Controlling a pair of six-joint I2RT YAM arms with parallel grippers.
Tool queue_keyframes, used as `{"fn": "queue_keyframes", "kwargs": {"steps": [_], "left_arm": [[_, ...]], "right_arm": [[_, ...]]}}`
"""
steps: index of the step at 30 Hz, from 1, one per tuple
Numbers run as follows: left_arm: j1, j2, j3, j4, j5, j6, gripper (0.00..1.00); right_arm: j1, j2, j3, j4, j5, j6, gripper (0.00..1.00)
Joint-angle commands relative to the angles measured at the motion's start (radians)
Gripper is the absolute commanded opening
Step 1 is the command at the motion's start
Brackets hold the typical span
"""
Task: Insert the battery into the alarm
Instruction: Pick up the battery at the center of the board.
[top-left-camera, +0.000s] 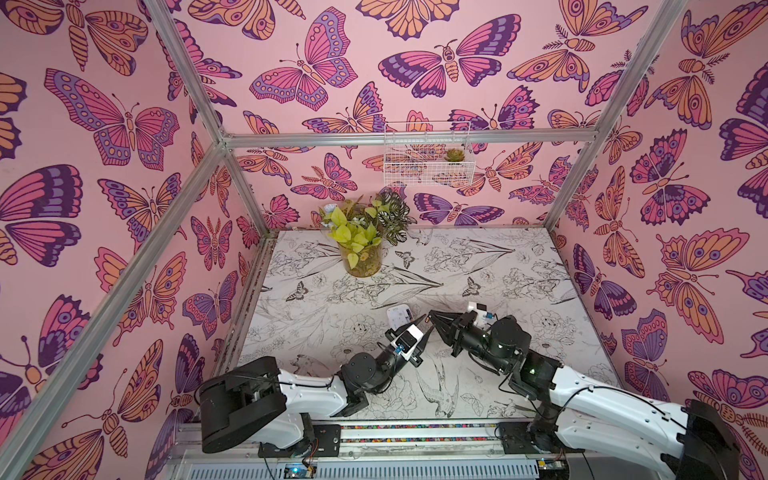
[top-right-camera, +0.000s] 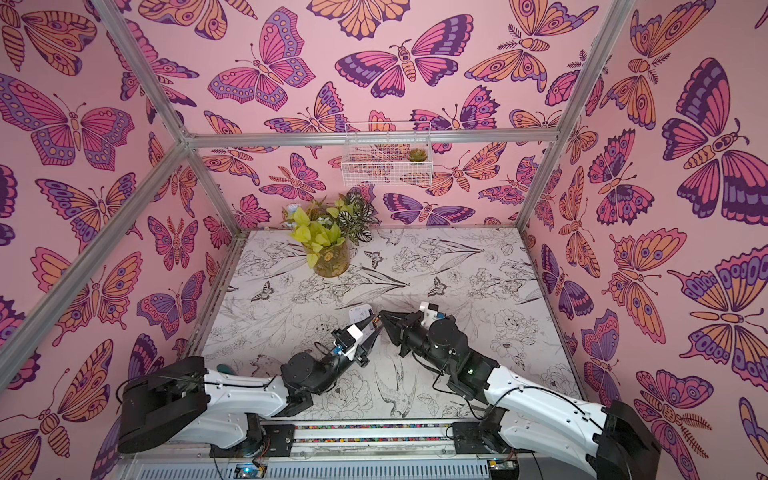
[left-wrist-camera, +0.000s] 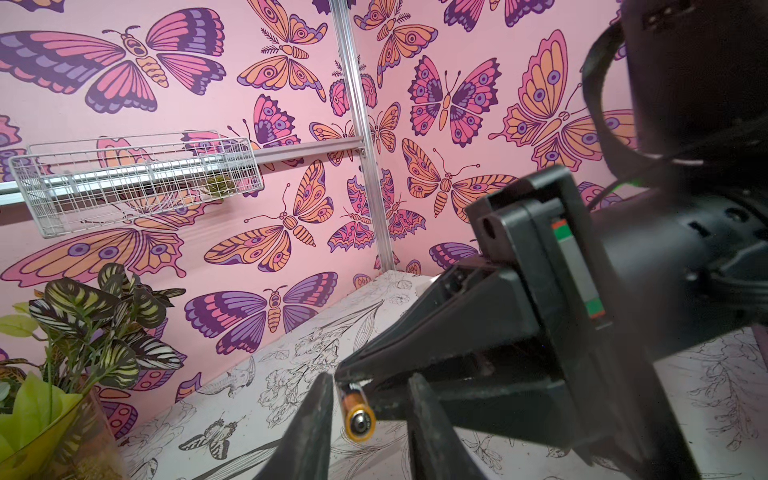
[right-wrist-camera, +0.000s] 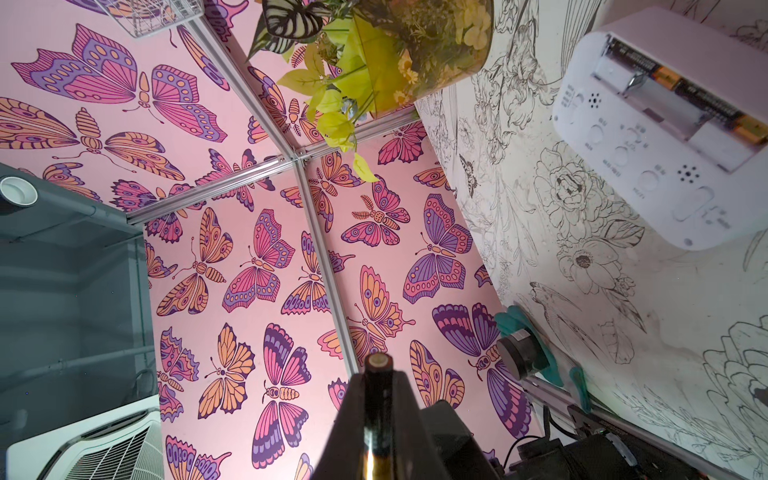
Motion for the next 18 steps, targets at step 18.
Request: {"fn": "queue_keyframes", "kwargs": {"steps": [18], "left_arm": [[-0.004, 0.026, 0.028, 0.037, -0.038, -0.023, 0.27]], "right_arm": [[0.027, -0.009, 0.002, 0.039, 0.022, 0.004, 0.02]]}}
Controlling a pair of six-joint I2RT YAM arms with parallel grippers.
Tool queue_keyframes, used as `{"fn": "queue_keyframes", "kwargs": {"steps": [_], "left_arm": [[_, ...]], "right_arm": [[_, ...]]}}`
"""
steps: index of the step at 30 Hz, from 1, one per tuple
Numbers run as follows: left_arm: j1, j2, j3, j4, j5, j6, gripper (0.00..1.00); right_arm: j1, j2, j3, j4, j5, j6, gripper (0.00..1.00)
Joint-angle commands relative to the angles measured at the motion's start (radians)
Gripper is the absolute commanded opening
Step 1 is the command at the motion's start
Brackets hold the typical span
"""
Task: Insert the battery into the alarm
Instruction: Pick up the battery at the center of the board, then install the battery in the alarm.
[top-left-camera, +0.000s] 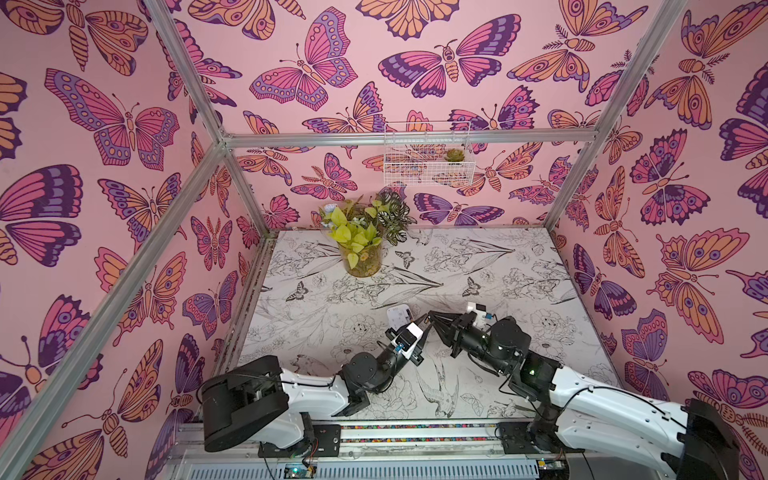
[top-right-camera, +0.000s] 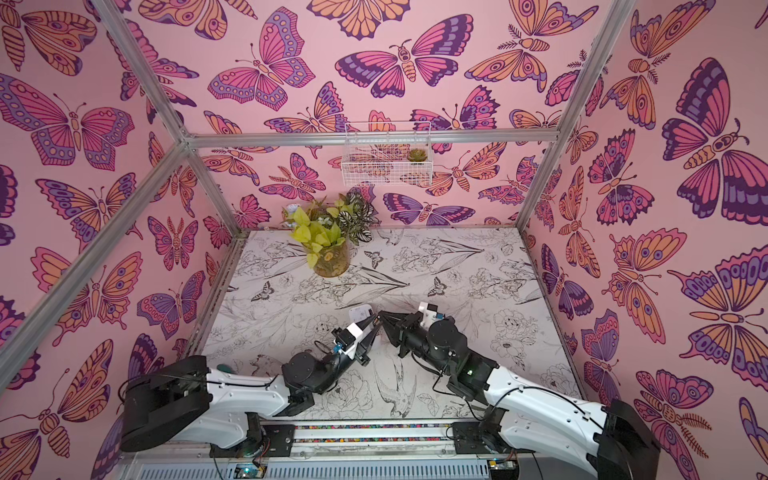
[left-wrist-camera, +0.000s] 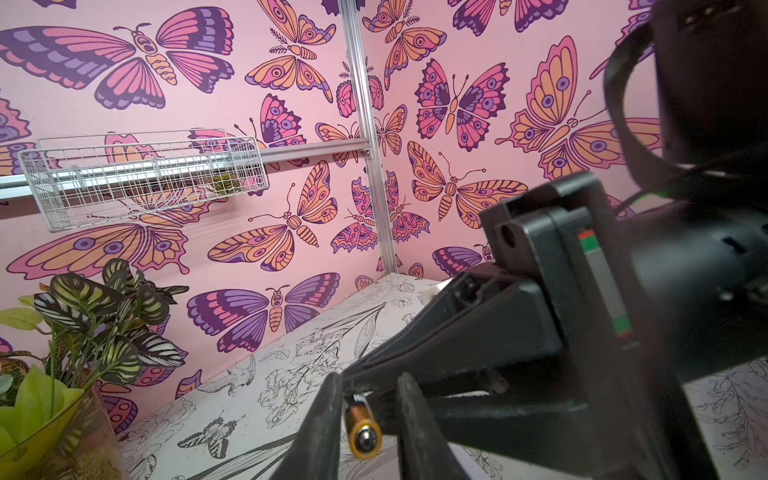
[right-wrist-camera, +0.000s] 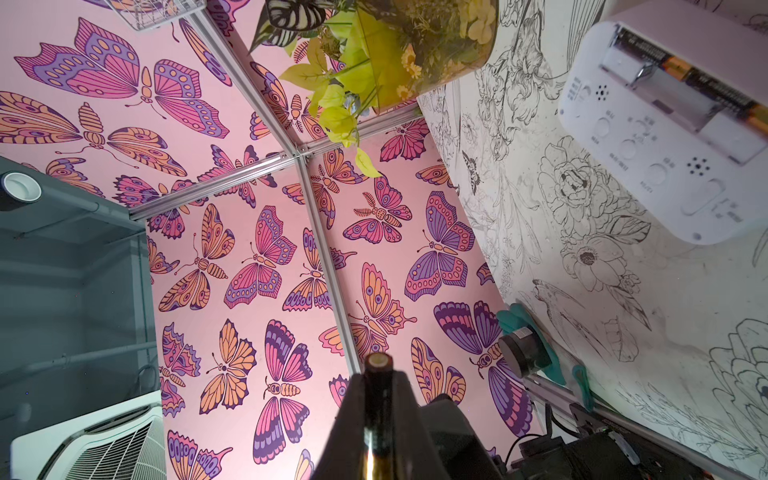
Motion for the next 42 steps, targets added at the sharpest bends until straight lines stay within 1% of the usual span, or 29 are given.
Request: {"fn": "queue_keyframes", "kwargs": {"steps": [1, 5, 8, 10, 13, 15, 16, 18, 19, 20, 21, 22, 23, 24, 26, 27, 28, 29, 31, 32, 34, 35, 37, 39, 42], "left_arm": [[-0.003, 0.011, 0.017, 0.025, -0.018, -0.013, 0.27], [-0.003, 0.011, 0.018, 0.025, -0.03, -0.025, 0.23], [-0.003, 0.009, 0.018, 0.025, -0.031, -0.028, 0.15], [-0.003, 0.006, 0.017, 0.025, -0.028, -0.031, 0.11], [-0.003, -0.003, 0.016, 0.025, -0.034, -0.035, 0.09], [-0.002, -0.012, 0.014, 0.024, -0.078, -0.062, 0.08], [-0.002, -0.02, 0.01, 0.023, -0.1, -0.07, 0.07], [-0.002, -0.039, -0.003, 0.023, -0.142, -0.086, 0.03], [-0.002, -0.054, -0.012, 0.02, -0.174, -0.104, 0.0], [0.0, -0.073, -0.014, 0.013, -0.211, -0.133, 0.0], [0.001, -0.092, -0.014, -0.003, -0.238, -0.157, 0.0], [0.003, -0.136, -0.052, -0.047, -0.258, -0.184, 0.0], [0.004, -0.178, -0.047, -0.134, -0.265, -0.207, 0.0], [0.007, -0.23, -0.017, -0.296, -0.271, -0.239, 0.0], [0.034, -0.333, 0.112, -0.779, -0.295, -0.389, 0.0], [0.072, -0.362, 0.183, -1.011, -0.262, -0.488, 0.0], [0.114, -0.38, 0.224, -1.145, -0.203, -0.551, 0.0], [0.144, -0.391, 0.24, -1.211, -0.16, -0.572, 0.0], [0.191, -0.416, 0.262, -1.321, -0.124, -0.644, 0.0], [0.217, -0.422, 0.28, -1.38, -0.09, -0.674, 0.0], [0.273, -0.413, 0.33, -1.49, 0.033, -0.716, 0.0], [0.29, -0.398, 0.357, -1.539, 0.064, -0.734, 0.0], [0.317, -0.336, 0.432, -1.639, 0.139, -0.757, 0.0], [0.328, -0.261, 0.509, -1.72, 0.192, -0.77, 0.0], [0.337, -0.14, 0.594, -1.772, 0.243, -0.789, 0.0]], "right_arm": [[0.01, -0.009, 0.002, 0.032, 0.011, 0.005, 0.02], [0.012, -0.006, 0.003, 0.032, 0.012, 0.004, 0.02], [0.012, -0.001, 0.004, 0.033, 0.011, 0.005, 0.02], [0.012, 0.0, 0.004, 0.034, 0.012, 0.002, 0.02], [0.012, 0.0, 0.023, 0.012, 0.01, -0.03, 0.02], [0.012, -0.001, 0.042, -0.03, 0.001, -0.066, 0.04], [0.012, -0.003, 0.049, -0.053, 0.0, -0.085, 0.08], [0.012, -0.01, 0.058, -0.114, 0.018, -0.133, 0.17], [0.006, -0.017, 0.059, -0.16, 0.017, -0.166, 0.26], [-0.002, -0.026, 0.06, -0.207, 0.017, -0.2, 0.34], [-0.009, -0.032, 0.061, -0.25, 0.021, -0.232, 0.39], [-0.02, -0.038, 0.063, -0.294, 0.016, -0.28, 0.42], [-0.036, -0.041, 0.066, -0.331, 0.011, -0.332, 0.43], [-0.055, -0.04, 0.079, -0.386, 0.005, -0.412, 0.45], [-0.099, -0.02, 0.14, -0.548, 0.001, -0.593, 0.47], [-0.113, -0.002, 0.172, -0.639, 0.022, -0.683, 0.47], [-0.127, 0.016, 0.195, -0.713, 0.049, -0.756, 0.47], [-0.137, 0.032, 0.206, -0.751, 0.073, -0.809, 0.46], [-0.15, 0.067, 0.209, -0.775, 0.135, -0.948, 0.46], [-0.161, 0.084, 0.21, -0.779, 0.148, -0.998, 0.46], [-0.194, 0.125, 0.209, -0.76, 0.152, -1.117, 0.46], [-0.207, 0.145, 0.206, -0.744, 0.155, -1.169, 0.46], [-0.227, 0.183, 0.181, -0.665, 0.165, -1.271, 0.45], [-0.255, 0.209, 0.154, -0.584, 0.129, -1.335, 0.44], [-0.281, 0.244, 0.15, -0.536, 0.048, -1.352, 0.43]]}}
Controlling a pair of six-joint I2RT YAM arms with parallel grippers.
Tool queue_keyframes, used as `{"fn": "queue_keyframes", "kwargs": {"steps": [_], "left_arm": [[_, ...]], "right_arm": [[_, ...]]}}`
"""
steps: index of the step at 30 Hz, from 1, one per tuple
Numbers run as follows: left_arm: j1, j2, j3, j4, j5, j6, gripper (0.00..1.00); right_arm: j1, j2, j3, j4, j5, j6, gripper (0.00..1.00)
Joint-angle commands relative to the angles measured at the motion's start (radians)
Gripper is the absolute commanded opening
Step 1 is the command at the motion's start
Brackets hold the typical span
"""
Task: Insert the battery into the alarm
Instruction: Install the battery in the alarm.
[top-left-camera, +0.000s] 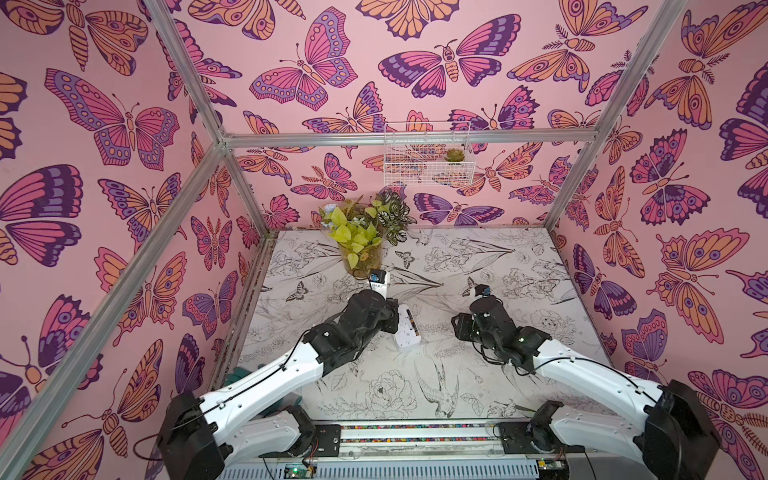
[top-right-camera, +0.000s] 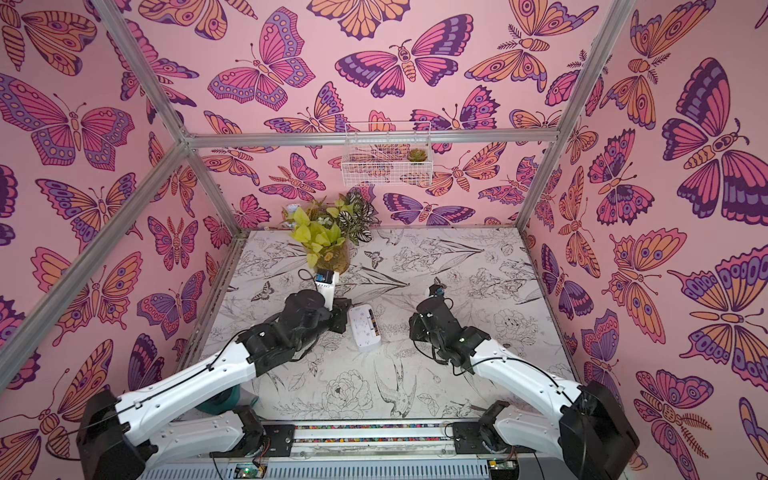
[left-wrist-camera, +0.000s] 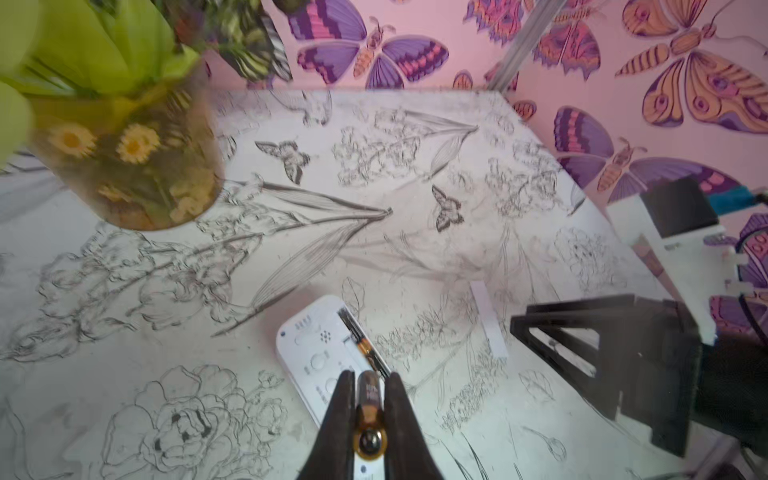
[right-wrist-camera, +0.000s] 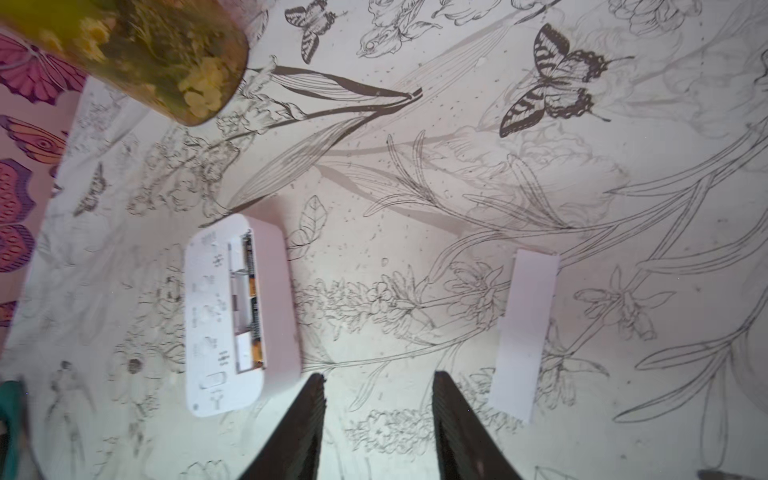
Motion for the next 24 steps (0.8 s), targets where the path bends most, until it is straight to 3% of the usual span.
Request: {"fn": "queue_keyframes", "kwargs": {"steps": [1, 7, 10, 24], "left_arm": [[0.014, 0.127, 0.077, -0.168, 0.141, -0.056, 0.0], [0.029, 0.367, 0.211, -0.172, 0.204, -0.069, 0.0], [0.031, 0.438, 0.254, -0.182, 0.183, -0.075, 0.0], [0.045, 0.516, 0.27, -0.199, 0.09, -0.109, 0.0]], "right_arm": [[-0.016, 0.03, 0.001, 0.072, -0.087, -0.145, 0.43], [-0.017, 0.086, -0.066, 0.173, -0.106, -0.111, 0.37], [-0.017, 0.086, -0.075, 0.17, -0.071, -0.112, 0.37], [-0.016, 0.141, -0.086, 0.262, -0.167, -0.096, 0.38]]}}
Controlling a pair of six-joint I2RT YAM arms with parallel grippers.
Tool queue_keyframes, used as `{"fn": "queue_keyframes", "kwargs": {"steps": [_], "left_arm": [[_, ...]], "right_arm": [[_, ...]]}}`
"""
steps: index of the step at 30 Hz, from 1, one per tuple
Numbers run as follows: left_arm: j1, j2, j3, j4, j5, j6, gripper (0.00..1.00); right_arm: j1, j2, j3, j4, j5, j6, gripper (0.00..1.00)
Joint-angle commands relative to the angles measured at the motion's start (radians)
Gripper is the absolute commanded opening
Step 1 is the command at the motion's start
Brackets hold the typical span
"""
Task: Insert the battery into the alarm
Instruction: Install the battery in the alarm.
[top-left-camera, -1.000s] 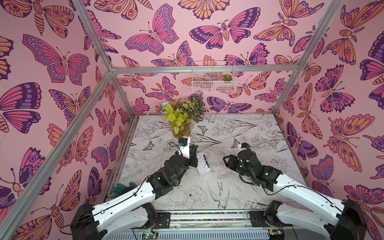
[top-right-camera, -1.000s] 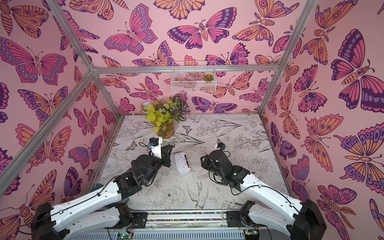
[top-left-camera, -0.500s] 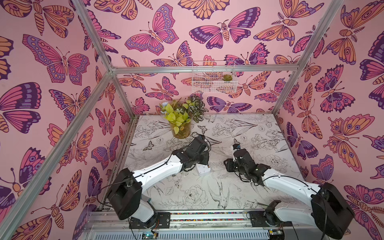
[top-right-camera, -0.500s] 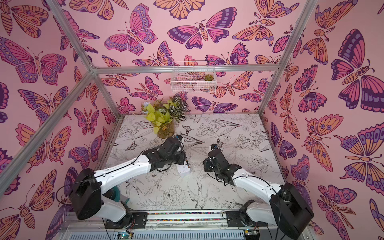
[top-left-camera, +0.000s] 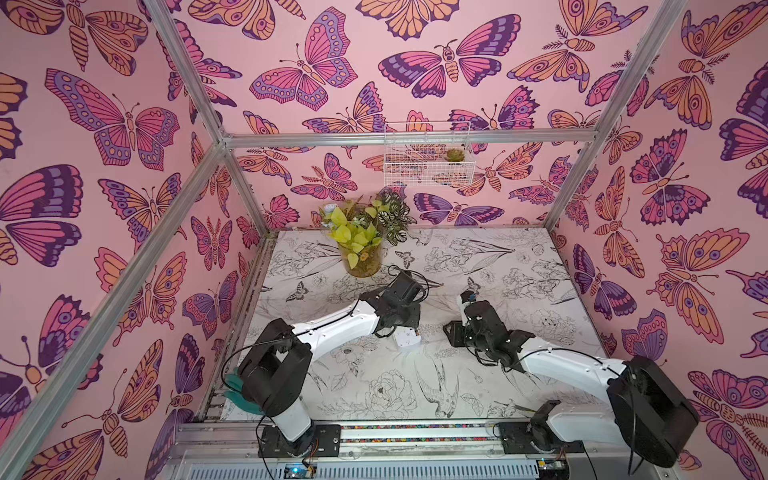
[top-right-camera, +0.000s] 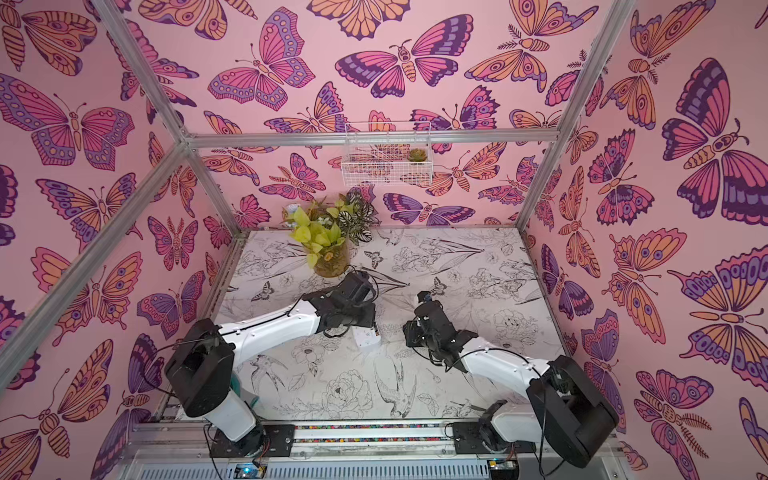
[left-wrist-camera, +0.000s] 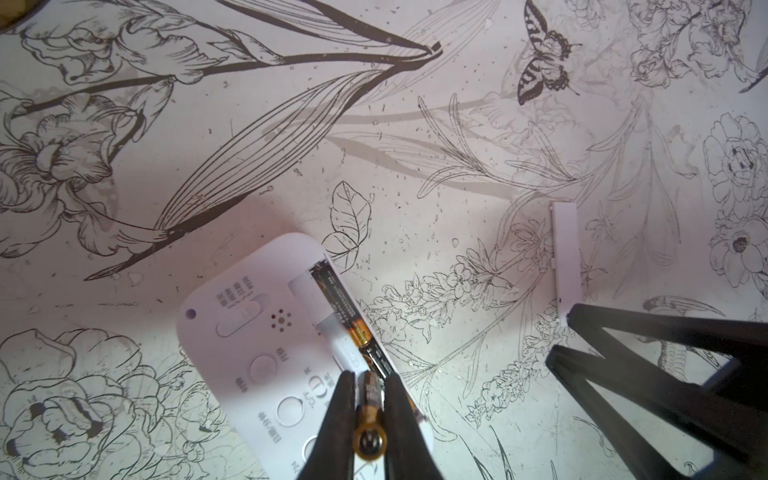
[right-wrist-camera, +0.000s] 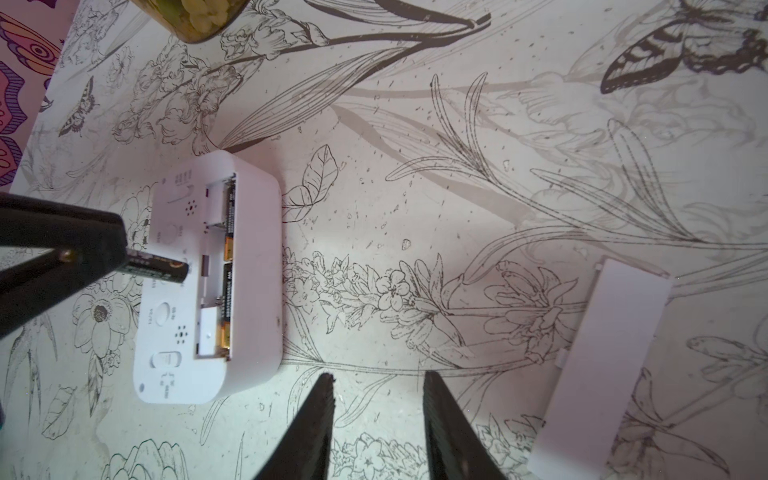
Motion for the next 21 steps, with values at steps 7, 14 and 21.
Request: {"fn": "queue_keyframes", "kwargs": {"steps": [7, 14, 21], "left_arm": [[0.009, 0.047, 0.016, -0.031, -0.06, -0.024, 0.0], [0.012, 0.07, 0.023, -0.031, -0.036, -0.039, 0.0], [0.012, 0.093, 0.033, -0.03, 0.006, -0.046, 0.0]], "right_arm": [[-0.003, -0.005, -0.002, 0.023, -0.009, -0.002, 0.38], [-0.003, 0.007, 0.003, 0.025, -0.019, 0.001, 0.38], [-0.002, 0.016, 0.01, 0.019, -0.019, 0.002, 0.38]]}}
